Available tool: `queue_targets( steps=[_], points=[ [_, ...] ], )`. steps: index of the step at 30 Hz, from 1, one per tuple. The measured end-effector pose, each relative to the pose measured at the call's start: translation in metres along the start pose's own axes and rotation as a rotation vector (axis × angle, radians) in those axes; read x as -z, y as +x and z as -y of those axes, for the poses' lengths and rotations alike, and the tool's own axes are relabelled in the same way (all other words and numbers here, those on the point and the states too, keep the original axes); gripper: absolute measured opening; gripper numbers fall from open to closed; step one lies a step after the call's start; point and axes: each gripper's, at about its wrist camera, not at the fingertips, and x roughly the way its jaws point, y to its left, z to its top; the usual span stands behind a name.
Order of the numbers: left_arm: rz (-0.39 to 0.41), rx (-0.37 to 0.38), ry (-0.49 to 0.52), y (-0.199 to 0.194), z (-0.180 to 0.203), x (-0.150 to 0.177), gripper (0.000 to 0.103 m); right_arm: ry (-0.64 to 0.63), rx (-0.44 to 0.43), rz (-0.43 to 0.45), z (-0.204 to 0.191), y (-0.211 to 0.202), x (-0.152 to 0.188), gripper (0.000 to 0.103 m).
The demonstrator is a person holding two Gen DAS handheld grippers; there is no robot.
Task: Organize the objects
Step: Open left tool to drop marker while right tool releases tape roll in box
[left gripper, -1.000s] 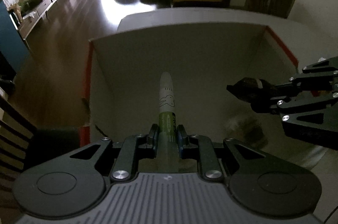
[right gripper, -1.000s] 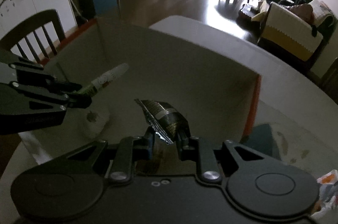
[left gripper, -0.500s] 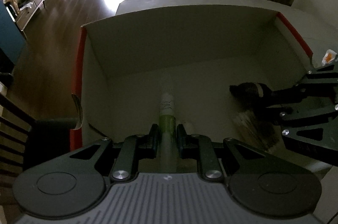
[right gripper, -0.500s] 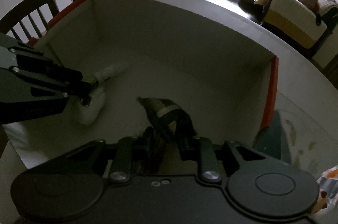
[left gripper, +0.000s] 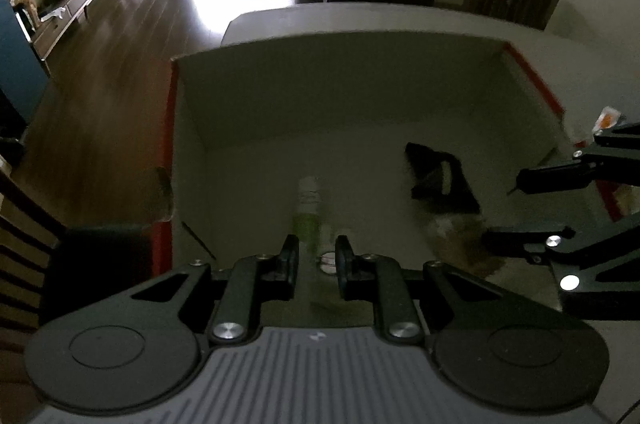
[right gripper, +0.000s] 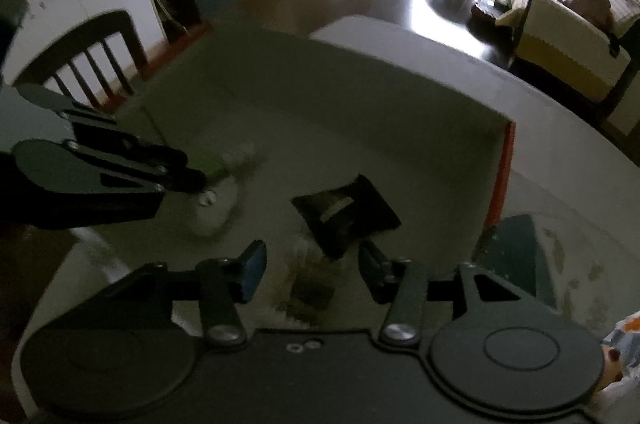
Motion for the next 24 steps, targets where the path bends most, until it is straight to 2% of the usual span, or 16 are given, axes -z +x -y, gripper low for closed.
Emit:
queue_targets(
  steps=[7, 9, 10, 11, 13, 20, 24],
  points=[
    [0.071, 0.090, -0.091, -0.042, 0.000, 0.000, 0.018, 0.029, -0.067, 0.104, 0.009, -0.058, 0.010, 0.062],
    [0.087, 0.114, -0.108, -0.054, 0.003, 0.001, 0.026, 0.035, -0.084, 0.129, 0.011, -0.074, 0.016, 0.063],
    [0.094, 0.134, -0.118, -0.059, 0.005, 0.003, 0.036, 0.035, -0.090, 0.139, 0.012, -0.082, 0.019, 0.064],
    [0.106, 0.156, -0.131, -0.066, 0.007, 0.004, 0.055, 0.034, -0.094, 0.149, 0.013, -0.090, 0.023, 0.064],
    [0.132, 0.176, -0.144, -0.076, 0.013, 0.005, 0.069, 0.034, -0.097, 0.165, 0.013, -0.102, 0.030, 0.065],
    [0.181, 0.242, -0.167, -0.109, 0.039, 0.007, 0.069, 0.058, -0.102, 0.216, 0.027, -0.140, 0.062, 0.069],
    [0.210, 0.243, -0.163, -0.121, 0.061, 0.009, 0.074, 0.080, -0.096, 0.235, 0.039, -0.160, 0.086, 0.075]
  ],
)
